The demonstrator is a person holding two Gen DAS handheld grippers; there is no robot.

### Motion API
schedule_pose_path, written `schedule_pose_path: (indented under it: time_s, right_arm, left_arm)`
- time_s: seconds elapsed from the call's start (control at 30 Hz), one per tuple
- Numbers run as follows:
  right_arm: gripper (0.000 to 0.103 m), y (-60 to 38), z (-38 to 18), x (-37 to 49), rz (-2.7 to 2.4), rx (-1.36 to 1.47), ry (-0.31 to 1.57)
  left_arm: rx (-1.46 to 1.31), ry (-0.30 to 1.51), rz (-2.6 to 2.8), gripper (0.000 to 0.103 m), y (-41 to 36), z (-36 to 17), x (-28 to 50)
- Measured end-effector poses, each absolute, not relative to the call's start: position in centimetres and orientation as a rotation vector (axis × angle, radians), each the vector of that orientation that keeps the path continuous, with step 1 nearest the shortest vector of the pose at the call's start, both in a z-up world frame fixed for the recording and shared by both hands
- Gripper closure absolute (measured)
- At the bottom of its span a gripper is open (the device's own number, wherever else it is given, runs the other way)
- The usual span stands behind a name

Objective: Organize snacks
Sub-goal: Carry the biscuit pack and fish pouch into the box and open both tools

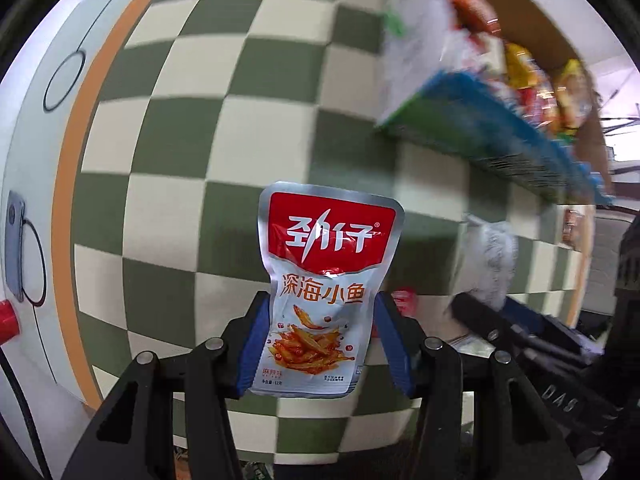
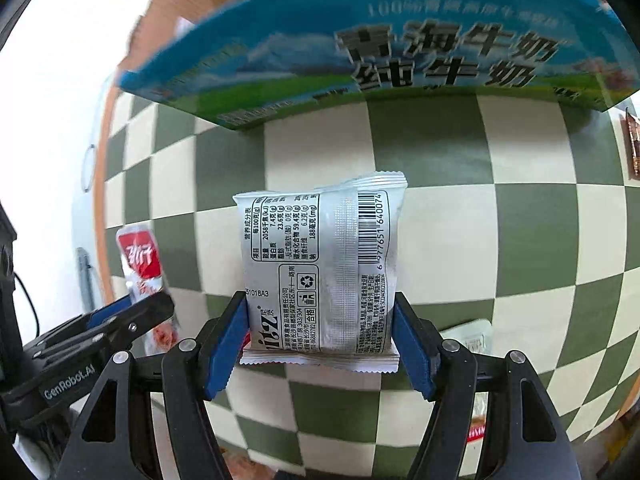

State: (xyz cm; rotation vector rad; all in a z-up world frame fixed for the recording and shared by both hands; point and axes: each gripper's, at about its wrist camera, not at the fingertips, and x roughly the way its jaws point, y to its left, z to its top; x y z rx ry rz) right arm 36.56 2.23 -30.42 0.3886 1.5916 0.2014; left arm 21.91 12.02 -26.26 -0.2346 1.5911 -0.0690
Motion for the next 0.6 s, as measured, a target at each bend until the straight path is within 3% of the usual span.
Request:
schedule_pose_path:
  time_s: [0.3, 0.6]
  right_arm:
    - [0.031, -3.0, -21.9, 35.5, 0.274, 0.473, 1.483]
    - [0.031, -9.6, -15.1, 39.3, 0.246, 0.553, 1.320]
  left_arm:
    - [-0.268, 1.471, -0.234, 0.053, 8.4, -17.3, 28.1]
    - [-0.189, 1.405, -0.315, 0.053, 2.2, -14.2, 35.5]
